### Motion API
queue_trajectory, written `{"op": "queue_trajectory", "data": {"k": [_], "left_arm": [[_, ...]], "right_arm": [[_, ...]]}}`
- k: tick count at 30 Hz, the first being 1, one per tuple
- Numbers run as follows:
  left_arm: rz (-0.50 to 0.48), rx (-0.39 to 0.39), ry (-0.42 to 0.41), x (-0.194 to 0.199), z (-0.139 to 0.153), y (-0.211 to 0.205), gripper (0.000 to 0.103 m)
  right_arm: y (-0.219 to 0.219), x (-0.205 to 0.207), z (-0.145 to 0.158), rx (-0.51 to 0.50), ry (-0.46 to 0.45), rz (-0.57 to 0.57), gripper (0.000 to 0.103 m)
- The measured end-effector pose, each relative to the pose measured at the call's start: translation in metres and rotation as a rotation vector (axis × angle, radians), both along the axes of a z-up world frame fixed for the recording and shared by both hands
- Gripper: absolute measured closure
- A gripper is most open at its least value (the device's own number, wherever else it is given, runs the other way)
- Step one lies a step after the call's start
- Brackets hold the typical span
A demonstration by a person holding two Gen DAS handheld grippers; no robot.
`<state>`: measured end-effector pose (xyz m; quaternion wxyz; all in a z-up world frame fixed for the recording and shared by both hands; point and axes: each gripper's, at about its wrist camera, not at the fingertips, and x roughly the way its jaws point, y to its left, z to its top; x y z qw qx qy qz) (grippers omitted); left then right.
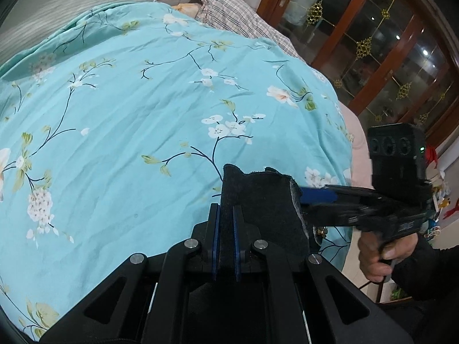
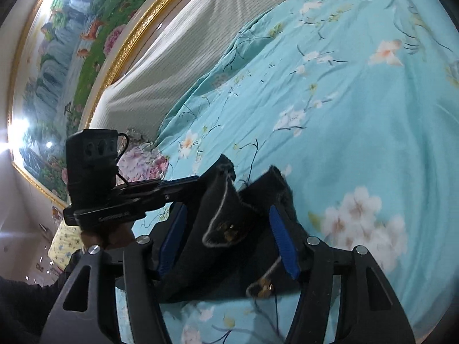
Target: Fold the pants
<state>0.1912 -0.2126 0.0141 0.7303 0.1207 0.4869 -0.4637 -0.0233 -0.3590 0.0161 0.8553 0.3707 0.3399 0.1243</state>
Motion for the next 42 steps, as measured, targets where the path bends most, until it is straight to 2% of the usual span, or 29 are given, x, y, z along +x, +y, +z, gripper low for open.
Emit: {"op": "queue_trajectory", "data": {"k": [2,3,4,6,9,12,15,16,17,19,22,23,25,27,29,33,35,37,38,41,42], "left_arm": [[0.001,0.002,-0.002,0.000,0.000,-0.001,0.096],[0.001,0.001,-0.001,-0.001,0.001,-0.001,0.096],[0.000,-0.006,0.000,-0.002,0.003,0.000,0.096],[-0.009,-0.021,-0.002,-0.005,0.008,-0.001,0.096],[-0.035,-0.039,-0.009,-0.013,0.014,-0.008,0.096],[-0.060,-0.020,-0.015,-0.020,0.010,-0.020,0.097],[-0.069,0.006,-0.009,-0.024,0.000,-0.031,0.097],[-0.070,0.014,-0.011,-0.024,-0.002,-0.033,0.096],[-0.064,0.026,-0.020,-0.025,-0.004,-0.034,0.096],[-0.051,0.029,-0.018,-0.023,-0.004,-0.033,0.096],[-0.041,0.030,-0.018,-0.022,-0.001,-0.028,0.091],[-0.045,0.026,-0.014,-0.021,0.001,-0.025,0.089],[-0.054,0.025,-0.002,-0.020,0.001,-0.025,0.077],[-0.072,0.034,0.001,-0.022,0.000,-0.027,0.060],[-0.094,0.058,0.003,-0.023,-0.006,-0.033,0.055],[-0.099,0.123,0.031,-0.016,-0.029,-0.049,0.056],[-0.102,0.124,0.062,-0.010,-0.039,-0.056,0.056],[-0.111,0.099,0.082,-0.006,-0.041,-0.061,0.062],[-0.119,0.089,0.103,-0.004,-0.042,-0.064,0.071],[-0.134,0.084,0.117,-0.005,-0.041,-0.070,0.086],[-0.135,0.082,0.111,-0.006,-0.040,-0.071,0.089]], "right_arm": [[0.005,0.011,-0.005,-0.029,0.030,0.036,0.061],[0.008,0.015,-0.008,-0.035,0.045,0.058,0.084],[0.011,0.017,-0.011,-0.037,0.061,0.078,0.095],[0.015,0.013,-0.006,-0.068,0.062,0.077,0.095],[0.016,-0.004,0.018,-0.099,0.028,0.051,0.095],[0.012,-0.018,0.032,-0.131,0.083,-0.009,0.095],[0.011,-0.029,0.031,-0.166,0.143,-0.052,0.094],[0.013,-0.032,0.030,-0.210,0.158,-0.063,0.092],[0.016,-0.035,0.030,-0.250,0.171,-0.078,0.088],[0.018,-0.039,0.028,-0.312,0.211,-0.120,0.062],[0.009,-0.050,0.026,-0.249,0.212,-0.138,0.050],[0.008,-0.053,0.025,-0.227,0.210,-0.141,0.050],[0.010,-0.055,0.026,-0.201,0.201,-0.131,0.050],[0.014,-0.055,0.022,-0.188,0.207,-0.122,0.050],[0.017,-0.051,0.013,-0.150,0.222,-0.106,0.050],[0.018,-0.048,0.000,-0.080,0.215,-0.114,0.050],[0.015,-0.049,-0.001,-0.053,0.206,-0.130,0.050],[0.014,-0.048,-0.002,-0.031,0.199,-0.133,0.051],[0.013,-0.049,-0.002,-0.025,0.194,-0.132,0.053],[0.014,-0.047,-0.008,-0.024,0.185,-0.120,0.069],[0.014,-0.048,-0.010,-0.023,0.183,-0.125,0.082]]}}
